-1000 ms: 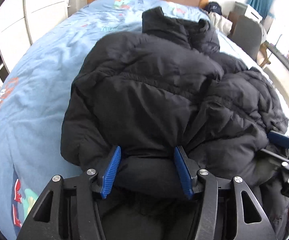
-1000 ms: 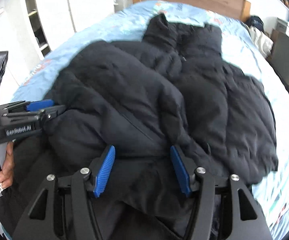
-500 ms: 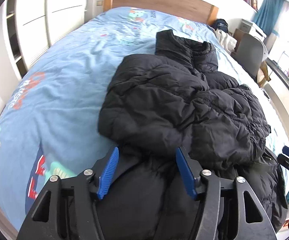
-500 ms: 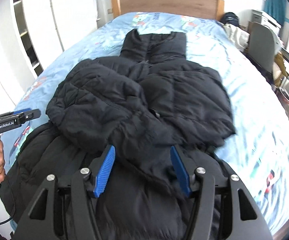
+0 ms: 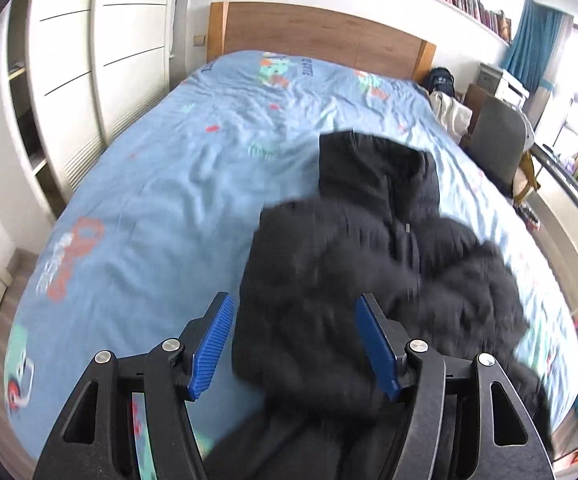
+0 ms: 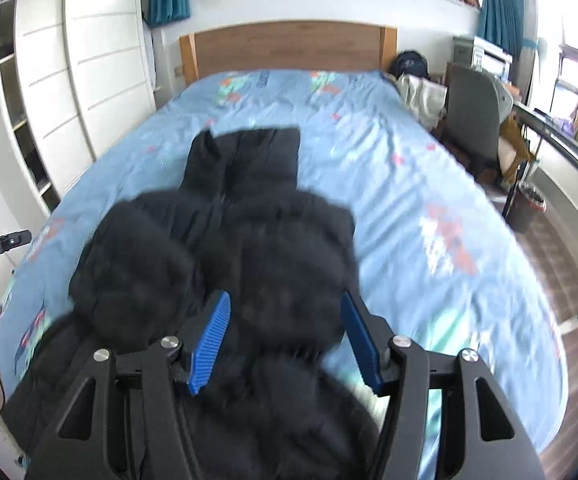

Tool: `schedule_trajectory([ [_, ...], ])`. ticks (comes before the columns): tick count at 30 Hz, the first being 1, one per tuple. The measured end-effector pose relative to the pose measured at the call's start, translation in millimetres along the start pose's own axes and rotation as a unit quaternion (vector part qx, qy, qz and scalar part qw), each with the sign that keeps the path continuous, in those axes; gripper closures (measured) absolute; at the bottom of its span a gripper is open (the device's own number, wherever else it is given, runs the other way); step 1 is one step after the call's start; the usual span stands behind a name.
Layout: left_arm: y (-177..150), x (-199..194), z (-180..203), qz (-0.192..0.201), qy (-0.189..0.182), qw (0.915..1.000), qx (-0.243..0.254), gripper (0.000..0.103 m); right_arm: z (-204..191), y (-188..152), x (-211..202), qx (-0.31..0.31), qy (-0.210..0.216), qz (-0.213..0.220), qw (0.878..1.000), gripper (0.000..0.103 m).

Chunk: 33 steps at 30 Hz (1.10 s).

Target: Fold large clothes

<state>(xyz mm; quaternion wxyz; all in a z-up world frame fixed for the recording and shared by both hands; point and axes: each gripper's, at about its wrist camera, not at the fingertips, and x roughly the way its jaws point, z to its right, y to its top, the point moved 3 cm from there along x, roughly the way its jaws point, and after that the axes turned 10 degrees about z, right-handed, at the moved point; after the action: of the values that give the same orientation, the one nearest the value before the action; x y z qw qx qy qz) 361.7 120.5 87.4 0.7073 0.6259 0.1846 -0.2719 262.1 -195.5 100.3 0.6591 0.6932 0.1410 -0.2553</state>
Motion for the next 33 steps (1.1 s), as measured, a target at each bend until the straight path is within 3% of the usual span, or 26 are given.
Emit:
schedule_trajectory([
  [2, 34, 26, -4, 0.002, -0.006, 1.0, -0.006, 0.039, 11, 33, 25, -0.004, 0.001, 0.012, 1.0, 0.044],
  [3, 51, 41, -4, 0.003, -0.009, 0.9999, -0.006, 0.038, 15, 46, 37, -0.006, 0.003, 0.016, 1.0, 0.035],
  [5, 82, 74, -5, 0.003, -0.019, 0.9998, -0.005, 0.036, 25, 78, 74, -0.003, 0.015, 0.028, 0.999, 0.028],
  [8, 126, 134, -3, -0.004, -0.043, 0.999, -0.007, 0.035, 42, 116, 144, 0.021, 0.044, 0.03, 0.998, 0.028],
  [12, 163, 225, 3, -0.023, -0.069, 0.9971, -0.023, 0.035, 53, 142, 230, 0.026, 0.049, 0.021, 0.998, 0.028],
  [15, 173, 285, 3, -0.043, -0.082, 0.9948, -0.044, 0.035, 53, 152, 302, 0.025, 0.051, 0.001, 0.998, 0.028],
  [21, 167, 379, 6, -0.085, -0.109, 0.9859, -0.094, 0.035, 46, 161, 407, 0.064, 0.087, -0.022, 0.994, 0.028],
  [26, 164, 434, 14, -0.099, -0.137, 0.9768, -0.131, 0.035, 46, 158, 476, 0.105, 0.109, -0.046, 0.987, 0.028],
  [33, 160, 494, 39, -0.129, -0.142, 0.9708, -0.144, 0.039, 43, 150, 535, 0.135, 0.12, -0.075, 0.981, 0.028],
])
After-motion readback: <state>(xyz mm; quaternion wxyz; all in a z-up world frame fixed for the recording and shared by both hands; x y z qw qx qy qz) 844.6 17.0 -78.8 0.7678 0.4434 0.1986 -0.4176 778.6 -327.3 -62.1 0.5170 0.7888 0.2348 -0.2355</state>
